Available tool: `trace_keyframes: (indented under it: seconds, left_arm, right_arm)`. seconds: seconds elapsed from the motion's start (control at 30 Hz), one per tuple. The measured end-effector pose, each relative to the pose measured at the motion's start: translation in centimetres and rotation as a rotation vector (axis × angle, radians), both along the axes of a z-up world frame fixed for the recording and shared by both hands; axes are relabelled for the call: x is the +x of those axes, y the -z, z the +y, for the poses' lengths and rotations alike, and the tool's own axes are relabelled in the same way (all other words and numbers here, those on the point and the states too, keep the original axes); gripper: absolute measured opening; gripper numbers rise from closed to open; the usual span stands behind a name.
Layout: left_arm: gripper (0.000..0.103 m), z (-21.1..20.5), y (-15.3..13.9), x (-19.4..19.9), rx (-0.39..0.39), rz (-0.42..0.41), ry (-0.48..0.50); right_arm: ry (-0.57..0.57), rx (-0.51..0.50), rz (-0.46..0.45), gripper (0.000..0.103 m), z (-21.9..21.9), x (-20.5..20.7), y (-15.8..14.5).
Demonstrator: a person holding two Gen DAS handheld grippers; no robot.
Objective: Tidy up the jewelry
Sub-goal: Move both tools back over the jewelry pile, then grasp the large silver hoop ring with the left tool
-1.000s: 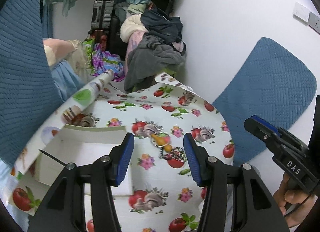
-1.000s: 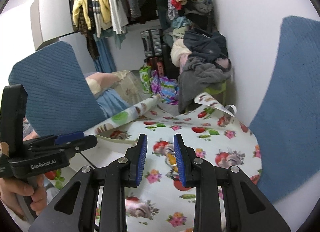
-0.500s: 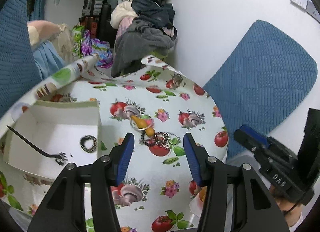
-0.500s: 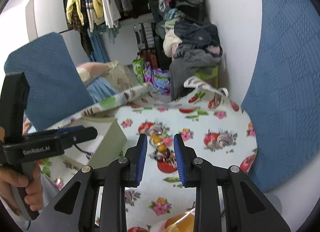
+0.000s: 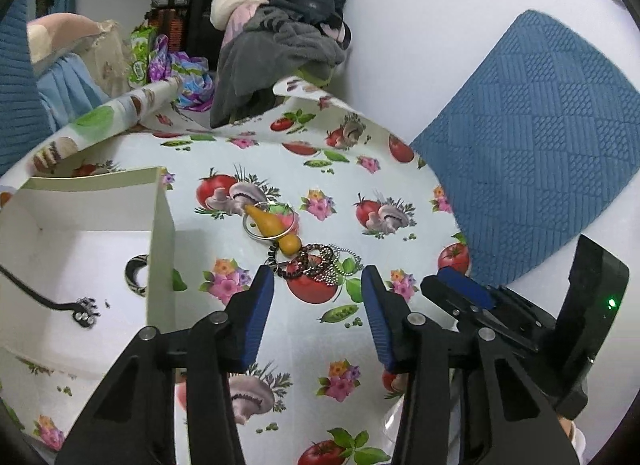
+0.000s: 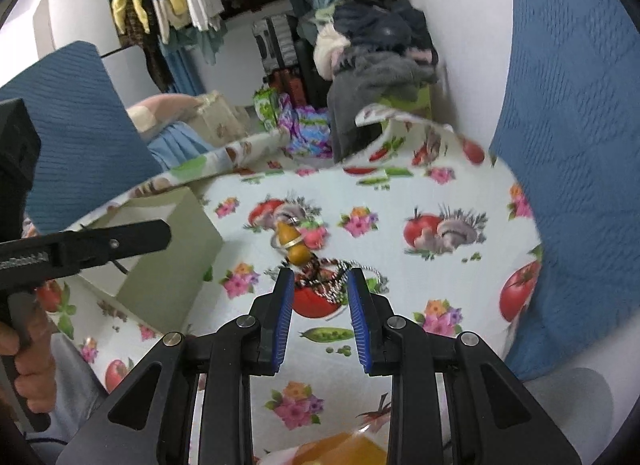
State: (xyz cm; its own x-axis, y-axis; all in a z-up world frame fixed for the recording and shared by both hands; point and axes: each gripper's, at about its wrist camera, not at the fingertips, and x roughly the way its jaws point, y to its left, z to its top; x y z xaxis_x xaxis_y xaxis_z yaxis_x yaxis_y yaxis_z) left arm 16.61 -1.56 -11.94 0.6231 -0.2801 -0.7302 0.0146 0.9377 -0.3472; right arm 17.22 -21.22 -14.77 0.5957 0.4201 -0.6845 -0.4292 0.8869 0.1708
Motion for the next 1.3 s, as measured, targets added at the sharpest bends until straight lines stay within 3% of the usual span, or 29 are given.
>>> trace_keyframes:
  seconds: [0.37,0.57,1.03,1.3]
  left_arm:
    - [0.038,-0.6,4.6,5.7,0.003,0.095,0.029]
    - [0.029,-1.8,6.0,9.2,0.091,0.103,0.060]
    - [0.025,-4.4,10.0,14.2,0.307,0.154,0.157]
    - [0.004,-5.7,11.6,14.8,0.424,0.189,0.206]
  right_arm:
    - [-0.022,-0.008,0.120,0.025,0.0,5.5,4.2]
    - [-0.021,-0.013,0.158,0.025,0.1,6.9,5.3]
    - [-0.007,0.014,0.177,0.025,-0.5,7.5,5.9]
    - [-0.025,0.013,0.177,0.025,0.1,7.9,6.1]
